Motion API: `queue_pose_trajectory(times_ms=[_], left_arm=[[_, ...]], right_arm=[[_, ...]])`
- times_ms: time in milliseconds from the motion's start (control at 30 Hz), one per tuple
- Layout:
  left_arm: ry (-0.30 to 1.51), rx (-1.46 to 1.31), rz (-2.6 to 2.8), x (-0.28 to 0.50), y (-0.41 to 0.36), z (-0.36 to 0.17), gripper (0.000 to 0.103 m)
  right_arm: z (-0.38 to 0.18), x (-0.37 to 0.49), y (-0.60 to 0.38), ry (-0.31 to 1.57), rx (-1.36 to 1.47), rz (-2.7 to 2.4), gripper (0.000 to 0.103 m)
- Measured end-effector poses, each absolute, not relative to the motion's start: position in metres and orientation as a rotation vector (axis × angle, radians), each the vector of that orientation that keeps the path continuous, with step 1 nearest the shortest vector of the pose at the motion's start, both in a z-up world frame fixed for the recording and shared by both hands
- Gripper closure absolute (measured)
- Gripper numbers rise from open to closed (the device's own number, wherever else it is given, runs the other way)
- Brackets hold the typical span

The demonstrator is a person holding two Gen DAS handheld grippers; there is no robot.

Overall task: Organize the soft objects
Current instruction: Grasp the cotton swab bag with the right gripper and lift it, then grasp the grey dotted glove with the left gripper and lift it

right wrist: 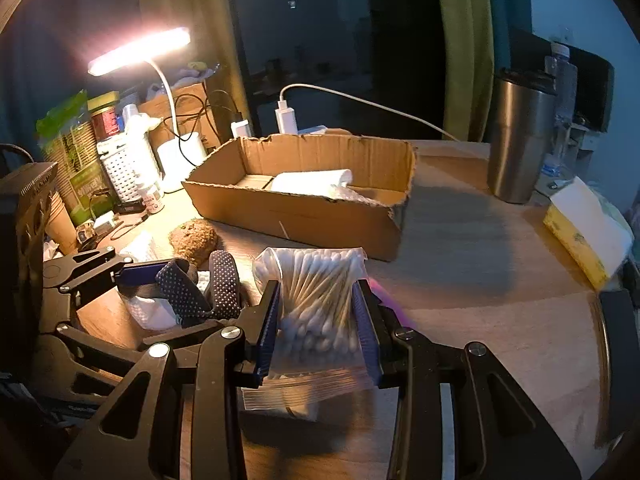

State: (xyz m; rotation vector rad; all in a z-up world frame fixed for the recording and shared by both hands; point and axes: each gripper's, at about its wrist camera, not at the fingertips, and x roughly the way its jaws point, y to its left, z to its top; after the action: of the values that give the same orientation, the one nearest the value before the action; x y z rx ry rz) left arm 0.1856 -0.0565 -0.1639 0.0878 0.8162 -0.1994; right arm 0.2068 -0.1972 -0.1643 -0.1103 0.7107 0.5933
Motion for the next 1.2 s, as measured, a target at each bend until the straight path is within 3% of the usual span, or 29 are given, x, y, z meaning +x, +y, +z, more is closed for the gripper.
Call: queue_pose_trajectory(times_ms=[133,367,400,667,1200], left_arm=[[0.836,0.09,-0.191,0.191,-0.056,-0.173,0.031],[0.836,0.1,-0.226,0.189,-0.059,-0.174,0.07],[0.834,0.094,-0.237,0.188,-0.059,-0.173,0.082],[0.777,0.058,-0.244,0.176,-0.05,-0.155,0.089],[0.636,0.006,-0.251,0.16,-0.026,-0.094,0.091]], right_arm=[[-0.168,0.203,-0.203,0.717,-0.1,0.584,0.065],[-0.171,0.2,-0.205,0.723,-0.099,0.573,0.065],[-0.171,0.199,-0.205,0.723,-0.101,0.572,0.065],[-0.169,0.195,-0.201,0.721,-0.111,0.566,0.065],[-0.143,0.184,-0.202,0.665,-0.127,0.543,0.065]])
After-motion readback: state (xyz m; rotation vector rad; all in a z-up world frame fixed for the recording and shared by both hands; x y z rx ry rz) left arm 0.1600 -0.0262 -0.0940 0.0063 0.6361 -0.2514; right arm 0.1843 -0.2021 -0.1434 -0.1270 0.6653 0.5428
